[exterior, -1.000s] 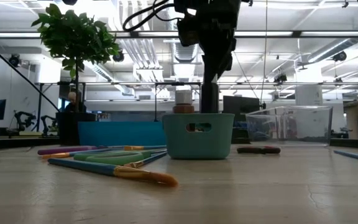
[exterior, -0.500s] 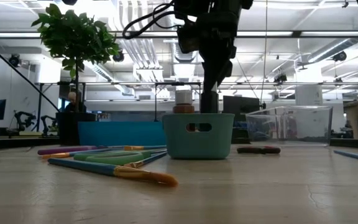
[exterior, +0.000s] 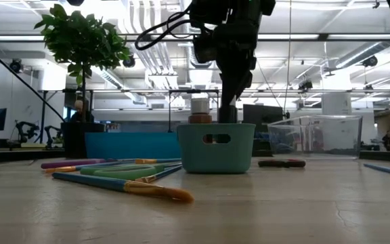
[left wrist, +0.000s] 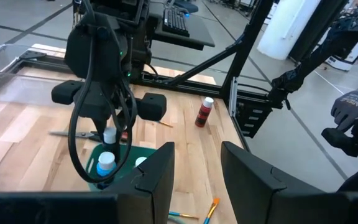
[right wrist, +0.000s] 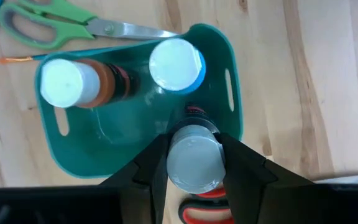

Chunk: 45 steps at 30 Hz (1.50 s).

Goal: Pick & Place Paint Supplies
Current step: Put the black paint bottle into the blue bin

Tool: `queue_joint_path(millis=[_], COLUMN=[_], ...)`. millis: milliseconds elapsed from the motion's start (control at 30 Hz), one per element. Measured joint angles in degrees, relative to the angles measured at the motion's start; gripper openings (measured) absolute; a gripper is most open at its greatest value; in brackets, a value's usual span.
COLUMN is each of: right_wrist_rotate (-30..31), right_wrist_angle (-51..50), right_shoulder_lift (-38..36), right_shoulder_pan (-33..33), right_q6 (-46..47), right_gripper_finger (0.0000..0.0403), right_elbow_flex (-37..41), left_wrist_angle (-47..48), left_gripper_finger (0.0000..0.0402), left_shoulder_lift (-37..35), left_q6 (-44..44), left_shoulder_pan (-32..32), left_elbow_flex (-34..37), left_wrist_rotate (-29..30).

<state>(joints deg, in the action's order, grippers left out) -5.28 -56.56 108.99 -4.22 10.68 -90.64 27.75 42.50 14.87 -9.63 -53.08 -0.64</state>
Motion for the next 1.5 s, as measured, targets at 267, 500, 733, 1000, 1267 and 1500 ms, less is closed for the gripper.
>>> queue_joint_path(millis=[267, 500, 733, 1000, 1267, 1500], right_wrist_rotate=[-0.2, -0.6, -1.1, -1.2, -1.2, -1.2], right_wrist_angle=[0.7, 1.8, 1.8, 3.2, 3.2, 3.5], right_shoulder_lift=[0.0, 0.0, 0.0, 0.0, 0.0, 0.0], right_shoulder_pan=[-0.1, -0.1, -0.1, -0.1, -0.1, -0.1], right_q6=[-0.2, -0.1, -0.2, 0.1, -0.1, -0.4], right_gripper_finger=[0.011, 0.011, 0.011, 0.011, 0.011, 0.011], right_elbow_flex=[0.4, 0.5, 1.4, 1.8, 1.8, 2.1], left_wrist_angle=[0.0, 0.0, 0.5, 0.5, 0.5, 0.5], left_gripper_finger=[0.0141, 0.0141, 0.0141, 0.0141, 0.0141, 0.0141], left_shoulder_lift=[0.0, 0.0, 0.0, 0.0, 0.0, 0.0], left_q6=[0.0, 0.0, 0.0, 0.0, 0.0, 0.0], left_shoulder_pan=[0.0, 0.0, 0.0, 0.0, 0.0, 0.0], left_elbow_flex=[0.0, 0.0, 0.0, 0.0, 0.0, 0.0], left_wrist_rotate=[0.0, 0.0, 0.0, 0.0, 0.0, 0.0])
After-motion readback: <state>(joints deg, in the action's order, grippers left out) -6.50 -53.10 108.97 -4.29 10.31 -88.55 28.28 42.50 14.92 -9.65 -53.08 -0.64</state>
